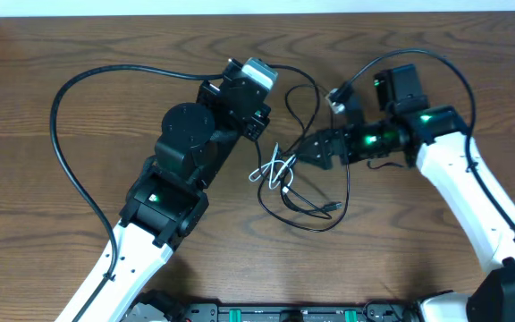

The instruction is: Untangle cables

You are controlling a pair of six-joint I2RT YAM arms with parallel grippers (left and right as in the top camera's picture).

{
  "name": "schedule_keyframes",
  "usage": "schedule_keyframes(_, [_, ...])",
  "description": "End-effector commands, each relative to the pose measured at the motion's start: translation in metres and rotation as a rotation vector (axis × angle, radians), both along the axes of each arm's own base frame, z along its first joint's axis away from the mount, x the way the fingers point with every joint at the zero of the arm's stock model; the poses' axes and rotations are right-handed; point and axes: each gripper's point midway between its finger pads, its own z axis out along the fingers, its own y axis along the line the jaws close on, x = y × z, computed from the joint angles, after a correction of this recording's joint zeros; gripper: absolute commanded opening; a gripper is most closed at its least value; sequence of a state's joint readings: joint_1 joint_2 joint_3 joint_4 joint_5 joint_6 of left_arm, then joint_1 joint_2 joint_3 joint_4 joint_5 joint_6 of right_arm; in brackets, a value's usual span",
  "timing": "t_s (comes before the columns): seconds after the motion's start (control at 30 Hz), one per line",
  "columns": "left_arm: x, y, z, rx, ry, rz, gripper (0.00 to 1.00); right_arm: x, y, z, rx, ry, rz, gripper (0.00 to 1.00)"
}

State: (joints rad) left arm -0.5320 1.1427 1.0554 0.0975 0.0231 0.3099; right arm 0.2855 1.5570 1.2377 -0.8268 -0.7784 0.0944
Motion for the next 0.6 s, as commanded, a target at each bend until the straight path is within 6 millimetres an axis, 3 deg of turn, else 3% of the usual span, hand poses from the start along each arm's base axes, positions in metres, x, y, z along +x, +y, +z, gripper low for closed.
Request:
schedule_keyframes(0.0, [0.005, 0.020, 0.015, -0.030, -0.029, 0.112, 0.08, 0.001, 0.008, -0.007, -0.072, -0.015, -0.017, 0.99])
schedule_keyframes(0.17, [0.005, 0.021, 0.011, -0.048, -0.003, 0.114, 0.08, 0.003, 0.035, -0.011, -0.071, 0.013, -0.064, 0.99])
schedule_keyframes(0.33, [0.006, 0.024, 0.001, -0.024, 0.029, 0.137, 0.08, 0.000, 0.054, -0.041, -0.102, 0.146, -0.110, 0.98])
schedule_keyframes(0.47, [0.009, 0.035, -0.006, -0.002, 0.049, 0.202, 0.08, -0.003, 0.062, -0.061, -0.126, 0.204, -0.110, 0.89])
schedule_keyframes(0.57, [0.009, 0.036, -0.009, 0.006, 0.059, 0.208, 0.08, -0.003, 0.061, -0.072, -0.147, 0.224, -0.116, 0.76])
